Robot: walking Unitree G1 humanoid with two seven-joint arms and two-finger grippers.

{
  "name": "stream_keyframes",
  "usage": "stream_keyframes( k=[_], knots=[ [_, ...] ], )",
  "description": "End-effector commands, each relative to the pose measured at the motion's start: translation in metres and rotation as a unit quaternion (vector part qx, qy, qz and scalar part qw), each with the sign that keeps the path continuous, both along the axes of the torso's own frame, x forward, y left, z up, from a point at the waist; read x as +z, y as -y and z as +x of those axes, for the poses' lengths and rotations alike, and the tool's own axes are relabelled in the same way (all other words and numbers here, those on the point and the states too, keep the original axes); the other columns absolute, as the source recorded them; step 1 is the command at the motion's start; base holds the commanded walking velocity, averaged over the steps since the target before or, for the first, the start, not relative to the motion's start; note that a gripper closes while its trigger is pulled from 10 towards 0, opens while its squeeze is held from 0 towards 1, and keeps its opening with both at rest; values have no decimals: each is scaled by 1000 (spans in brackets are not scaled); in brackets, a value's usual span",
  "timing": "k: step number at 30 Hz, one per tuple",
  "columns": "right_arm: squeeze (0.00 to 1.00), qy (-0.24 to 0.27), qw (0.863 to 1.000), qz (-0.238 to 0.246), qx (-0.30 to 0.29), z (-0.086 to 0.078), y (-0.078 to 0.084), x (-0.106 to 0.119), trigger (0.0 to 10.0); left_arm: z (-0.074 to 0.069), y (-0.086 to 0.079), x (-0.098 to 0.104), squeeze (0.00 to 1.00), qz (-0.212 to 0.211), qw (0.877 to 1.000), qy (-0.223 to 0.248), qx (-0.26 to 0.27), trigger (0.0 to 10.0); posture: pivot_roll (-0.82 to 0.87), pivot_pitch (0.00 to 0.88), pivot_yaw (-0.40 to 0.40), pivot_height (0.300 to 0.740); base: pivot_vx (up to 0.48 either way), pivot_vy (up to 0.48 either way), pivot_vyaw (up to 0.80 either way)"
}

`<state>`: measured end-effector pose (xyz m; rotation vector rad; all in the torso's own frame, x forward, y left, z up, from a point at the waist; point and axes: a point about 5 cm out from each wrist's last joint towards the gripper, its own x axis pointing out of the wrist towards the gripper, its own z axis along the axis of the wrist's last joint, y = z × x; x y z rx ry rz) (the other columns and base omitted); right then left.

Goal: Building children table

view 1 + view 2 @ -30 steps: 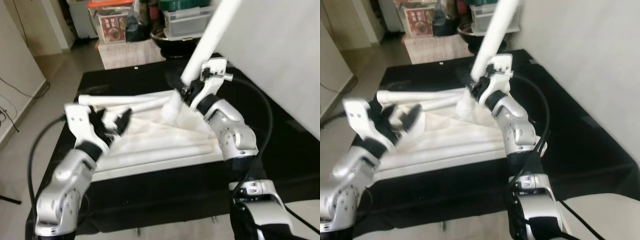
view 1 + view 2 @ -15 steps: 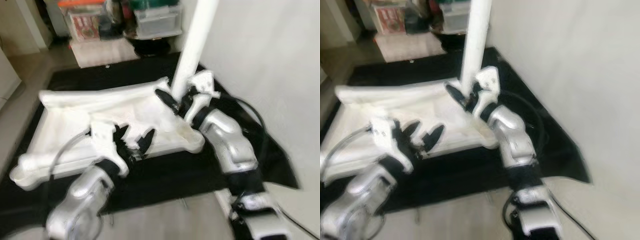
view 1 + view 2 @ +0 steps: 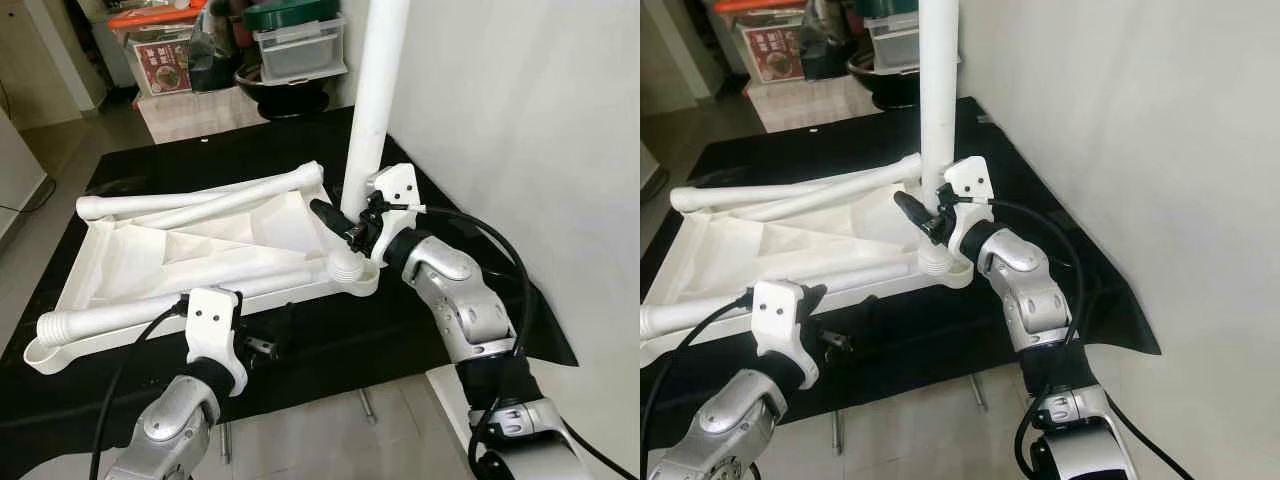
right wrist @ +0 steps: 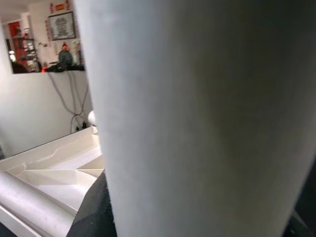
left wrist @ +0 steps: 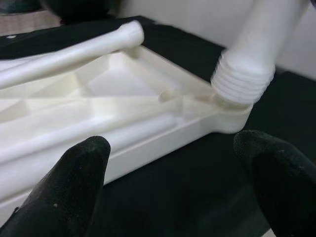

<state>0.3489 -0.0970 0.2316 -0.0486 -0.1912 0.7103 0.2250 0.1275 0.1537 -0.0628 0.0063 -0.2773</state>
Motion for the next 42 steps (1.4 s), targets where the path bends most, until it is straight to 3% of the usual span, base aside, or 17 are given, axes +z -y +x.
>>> stream_keyframes(
  k=[1, 14, 31, 36, 42],
  knots=[
    [0, 1, 1000, 7, 10, 0, -4, 6, 10000, -4, -1, -3, 0, 24, 1000, -3, -5, 10000, -24, 134, 72, 740, 0, 0, 800],
    [0, -5, 999, 30, -11, 8, 3, 15, 10000, -12, 3, -3, 0, 9, 999, -4, -31, 10000, -30, 165, 86, 740, 0, 0, 800],
    [0, -10, 999, 40, -15, 7, 1, 12, 10000, -7, 8, -5, 0, -13, 999, 3, -52, 10000, -53, 136, 71, 740, 0, 0, 0],
    [0, 1, 999, 39, -18, 10, 4, 19, 10000, -4, 13, -7, 0, 8, 997, 7, -73, 10000, -60, 114, 64, 740, 0, -464, 0],
    [0, 4, 999, 39, -20, 12, 5, 20, 10000, -2, 12, -7, 0, -2, 998, 5, -67, 10000, -57, 111, 63, 740, 0, -156, 0]
  ],
)
